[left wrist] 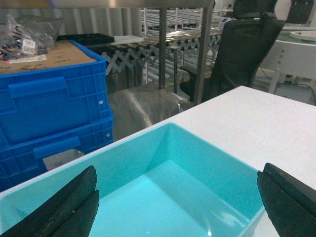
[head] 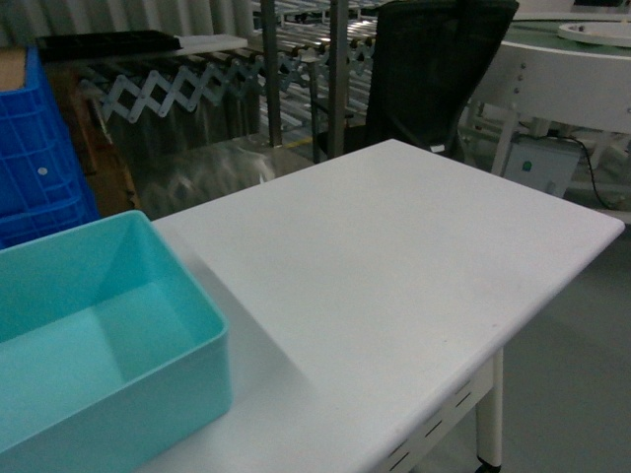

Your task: Pick red block from blue box to shelf

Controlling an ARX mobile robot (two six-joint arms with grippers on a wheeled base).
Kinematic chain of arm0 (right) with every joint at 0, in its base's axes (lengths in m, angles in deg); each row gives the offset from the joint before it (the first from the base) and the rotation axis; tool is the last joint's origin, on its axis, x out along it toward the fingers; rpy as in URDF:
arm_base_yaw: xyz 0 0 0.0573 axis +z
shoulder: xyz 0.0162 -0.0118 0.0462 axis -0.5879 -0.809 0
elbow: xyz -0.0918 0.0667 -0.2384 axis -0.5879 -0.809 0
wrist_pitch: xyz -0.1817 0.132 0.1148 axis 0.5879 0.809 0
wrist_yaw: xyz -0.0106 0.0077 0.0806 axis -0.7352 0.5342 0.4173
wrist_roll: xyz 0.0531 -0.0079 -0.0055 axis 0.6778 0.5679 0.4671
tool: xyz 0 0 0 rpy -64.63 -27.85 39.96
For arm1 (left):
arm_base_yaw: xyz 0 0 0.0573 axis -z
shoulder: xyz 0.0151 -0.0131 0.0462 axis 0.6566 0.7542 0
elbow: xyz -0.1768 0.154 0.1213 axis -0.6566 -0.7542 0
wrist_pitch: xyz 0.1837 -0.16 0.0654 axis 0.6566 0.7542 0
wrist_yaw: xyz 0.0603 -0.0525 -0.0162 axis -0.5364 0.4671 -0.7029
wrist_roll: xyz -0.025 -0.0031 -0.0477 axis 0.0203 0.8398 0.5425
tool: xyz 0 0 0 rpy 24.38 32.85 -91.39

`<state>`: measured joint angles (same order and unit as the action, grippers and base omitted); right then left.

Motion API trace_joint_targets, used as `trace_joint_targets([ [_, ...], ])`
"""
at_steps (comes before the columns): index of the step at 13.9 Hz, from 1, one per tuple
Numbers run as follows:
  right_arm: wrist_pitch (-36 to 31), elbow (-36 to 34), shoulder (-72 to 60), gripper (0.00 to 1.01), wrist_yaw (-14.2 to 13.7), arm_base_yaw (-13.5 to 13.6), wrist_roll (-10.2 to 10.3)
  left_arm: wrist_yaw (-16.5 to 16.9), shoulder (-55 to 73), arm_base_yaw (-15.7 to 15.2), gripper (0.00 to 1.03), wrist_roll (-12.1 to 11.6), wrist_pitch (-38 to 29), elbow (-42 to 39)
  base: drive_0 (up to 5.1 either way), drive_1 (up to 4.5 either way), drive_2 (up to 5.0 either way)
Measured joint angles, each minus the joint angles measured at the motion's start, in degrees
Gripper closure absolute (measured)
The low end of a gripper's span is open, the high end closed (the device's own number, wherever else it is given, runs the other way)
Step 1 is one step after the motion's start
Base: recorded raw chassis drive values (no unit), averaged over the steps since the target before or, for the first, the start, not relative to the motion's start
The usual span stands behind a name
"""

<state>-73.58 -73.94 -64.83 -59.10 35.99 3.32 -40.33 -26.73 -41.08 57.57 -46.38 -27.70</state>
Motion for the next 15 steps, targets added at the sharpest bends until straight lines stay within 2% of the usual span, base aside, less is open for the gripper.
trace_joint_targets([
  [15, 0.0, 0.0, 0.0, 0.73, 0.0, 0.0, 0.0, 0.0, 0.0, 0.0, 0.05, 0.0, 0.0, 0.0, -1.6, -1.55, -1.6],
])
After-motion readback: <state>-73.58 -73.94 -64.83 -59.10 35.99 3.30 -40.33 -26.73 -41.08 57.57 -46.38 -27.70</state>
